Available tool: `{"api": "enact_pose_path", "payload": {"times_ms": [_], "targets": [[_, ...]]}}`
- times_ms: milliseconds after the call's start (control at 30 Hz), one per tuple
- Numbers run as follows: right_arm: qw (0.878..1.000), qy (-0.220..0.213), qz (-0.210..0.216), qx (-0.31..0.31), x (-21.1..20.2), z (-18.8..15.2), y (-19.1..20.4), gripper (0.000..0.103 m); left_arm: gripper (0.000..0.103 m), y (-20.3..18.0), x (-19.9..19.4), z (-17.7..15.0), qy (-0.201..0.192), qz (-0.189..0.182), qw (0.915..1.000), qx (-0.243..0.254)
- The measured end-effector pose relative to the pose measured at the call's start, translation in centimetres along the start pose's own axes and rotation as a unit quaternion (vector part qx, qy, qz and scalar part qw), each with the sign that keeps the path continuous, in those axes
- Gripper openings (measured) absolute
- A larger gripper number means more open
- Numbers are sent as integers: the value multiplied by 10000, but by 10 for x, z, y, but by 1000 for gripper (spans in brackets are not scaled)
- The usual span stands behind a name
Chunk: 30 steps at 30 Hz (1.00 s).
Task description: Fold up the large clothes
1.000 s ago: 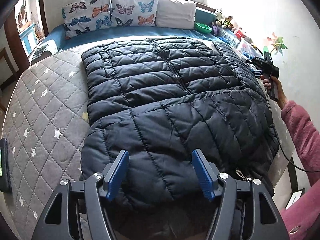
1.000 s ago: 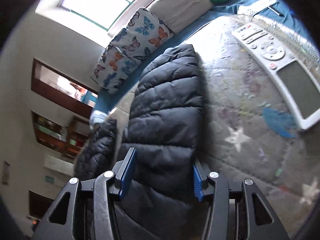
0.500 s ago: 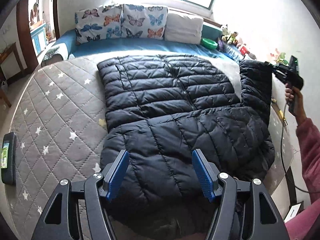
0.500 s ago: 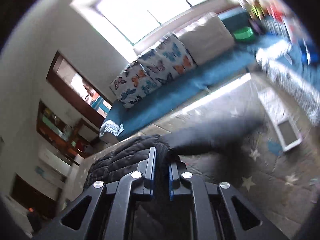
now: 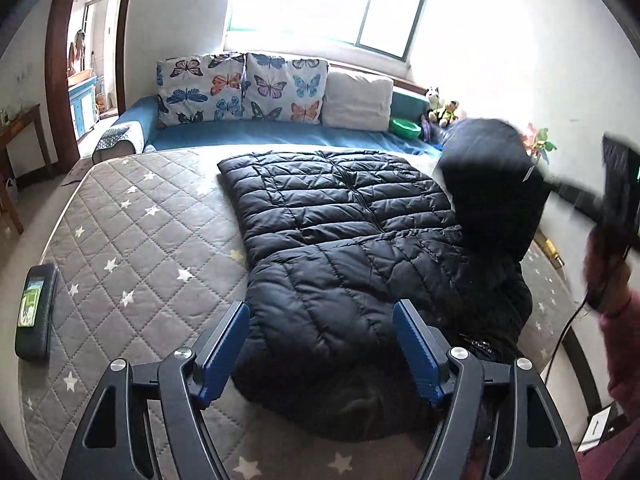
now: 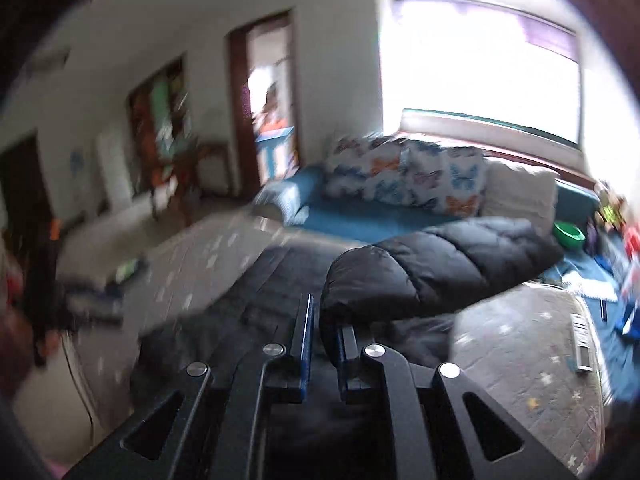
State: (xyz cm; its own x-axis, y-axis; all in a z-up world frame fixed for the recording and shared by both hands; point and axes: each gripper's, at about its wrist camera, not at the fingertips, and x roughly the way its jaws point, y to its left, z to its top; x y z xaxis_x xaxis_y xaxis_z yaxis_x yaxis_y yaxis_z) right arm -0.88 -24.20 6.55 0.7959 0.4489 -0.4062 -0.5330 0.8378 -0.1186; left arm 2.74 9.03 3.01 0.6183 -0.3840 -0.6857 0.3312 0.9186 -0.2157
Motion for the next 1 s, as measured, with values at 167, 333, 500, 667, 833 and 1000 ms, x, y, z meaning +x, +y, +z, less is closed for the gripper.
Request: {"api": "enact_pose_path", "payload": {"times_ms": [167, 333, 500, 667, 833, 1000], "targets": [[9946, 937, 51, -445, 52, -47, 66, 13, 86, 11, -14, -17, -105, -74, 9999, -19], [9879, 1306, -112, -833, 64, -71, 94, 27, 90, 7, -31, -19, -386, -125, 9991, 126], [9871, 1293, 177, -924, 51, -70, 99, 51, 95, -6, -34, -5, -567, -208, 9980, 189], [9896, 1131, 639, -614, 29, -65, 93, 52, 95, -29, -23, 14, -550, -497, 9968, 307], [9933, 999, 552, 159, 11, -62, 45, 52, 95, -59, 12, 34, -423, -740, 9942, 658], [9915, 837, 114, 994, -3, -49, -26, 70, 95, -82, 56, 48, -172, -975, 9916, 833]]}}
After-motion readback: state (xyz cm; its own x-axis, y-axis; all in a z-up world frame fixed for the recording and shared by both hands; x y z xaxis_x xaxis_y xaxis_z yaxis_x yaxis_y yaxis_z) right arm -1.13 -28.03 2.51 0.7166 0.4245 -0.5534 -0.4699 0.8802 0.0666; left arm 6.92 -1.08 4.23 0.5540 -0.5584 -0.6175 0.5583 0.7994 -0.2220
